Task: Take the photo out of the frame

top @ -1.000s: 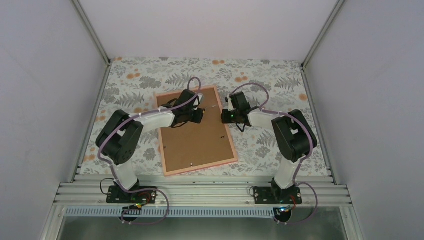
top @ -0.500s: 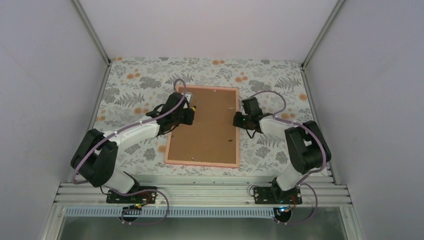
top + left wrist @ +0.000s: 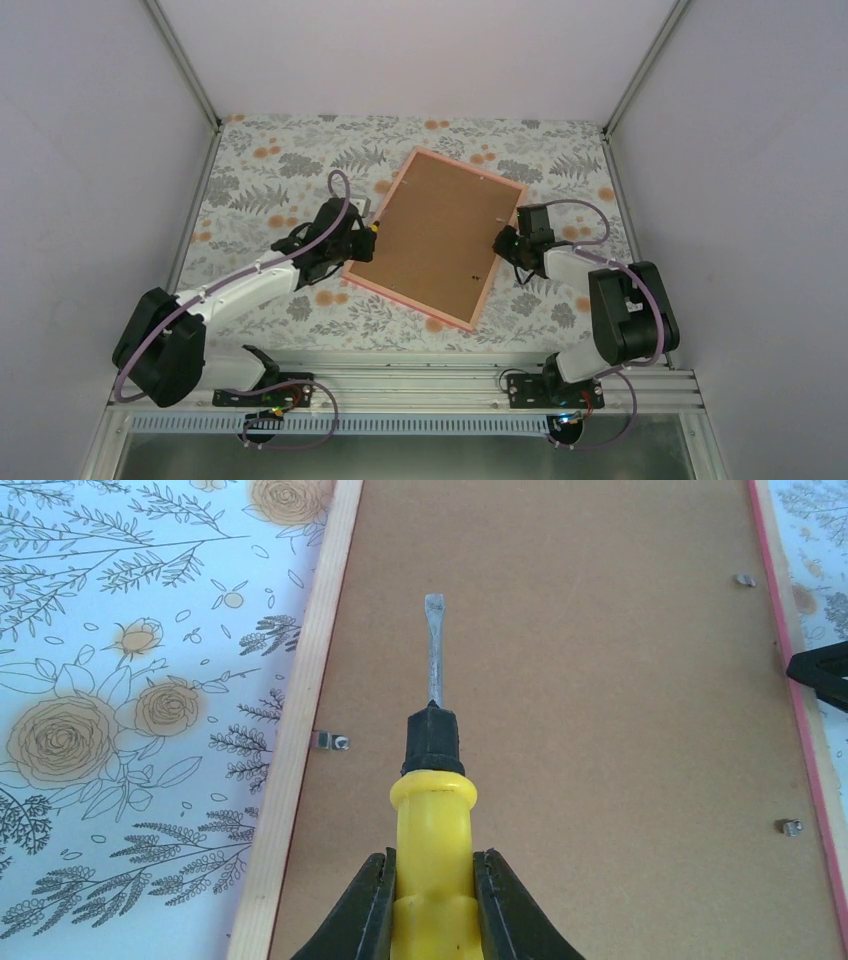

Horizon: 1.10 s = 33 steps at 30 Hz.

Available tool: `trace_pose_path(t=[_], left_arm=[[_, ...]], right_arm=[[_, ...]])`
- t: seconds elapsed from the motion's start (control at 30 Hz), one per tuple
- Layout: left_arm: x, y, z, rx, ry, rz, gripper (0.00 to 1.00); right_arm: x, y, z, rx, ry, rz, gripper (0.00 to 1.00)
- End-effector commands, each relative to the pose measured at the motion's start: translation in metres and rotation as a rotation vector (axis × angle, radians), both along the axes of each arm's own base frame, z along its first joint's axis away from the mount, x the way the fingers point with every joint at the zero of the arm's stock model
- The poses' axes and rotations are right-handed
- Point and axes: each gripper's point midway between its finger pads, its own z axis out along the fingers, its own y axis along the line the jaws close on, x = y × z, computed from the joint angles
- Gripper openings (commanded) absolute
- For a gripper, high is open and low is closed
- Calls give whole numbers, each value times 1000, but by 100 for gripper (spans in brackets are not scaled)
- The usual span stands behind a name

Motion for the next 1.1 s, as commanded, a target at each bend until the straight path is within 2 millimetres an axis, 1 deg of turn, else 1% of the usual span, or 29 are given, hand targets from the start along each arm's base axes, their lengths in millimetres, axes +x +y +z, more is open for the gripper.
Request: trace_pose_path(t=[0.0,0.1,0.17,0.3,0.4,0.53,0.7,0.83,0.97,1.07], left_arm=[[-4,4,9,-24,-16,16,3],[-6,3,9,-34,-16,13,2],[-6,2,10,-41,-13,9,2],[-8,-2,11,-59,-12,-5,2],[-9,-2,12,-65,-14,-10,2],[-11,-4,13,-72,-15,-15,2],[-12,-6,12,-83,-13,-25,2],[-13,-8,10,-87,-6,-30,2],[-15,-8,10,-91,-5,-33,2],[-16,-7,10,-90,-9,-32,2]], right_arm=[[6,21,23,85,-77,95,26],[-8,28,22,97,-51,160,36],[-20,29,20,90,-34,188,42],[-45,30,16,71,0,251,52],[-65,36,15,75,18,314,58],[-90,47,14,83,49,398,62],[-113,63,13,103,80,467,66],[-133,76,6,113,121,525,67],[-150,89,-1,116,158,569,67],[-158,103,-2,124,169,603,67]])
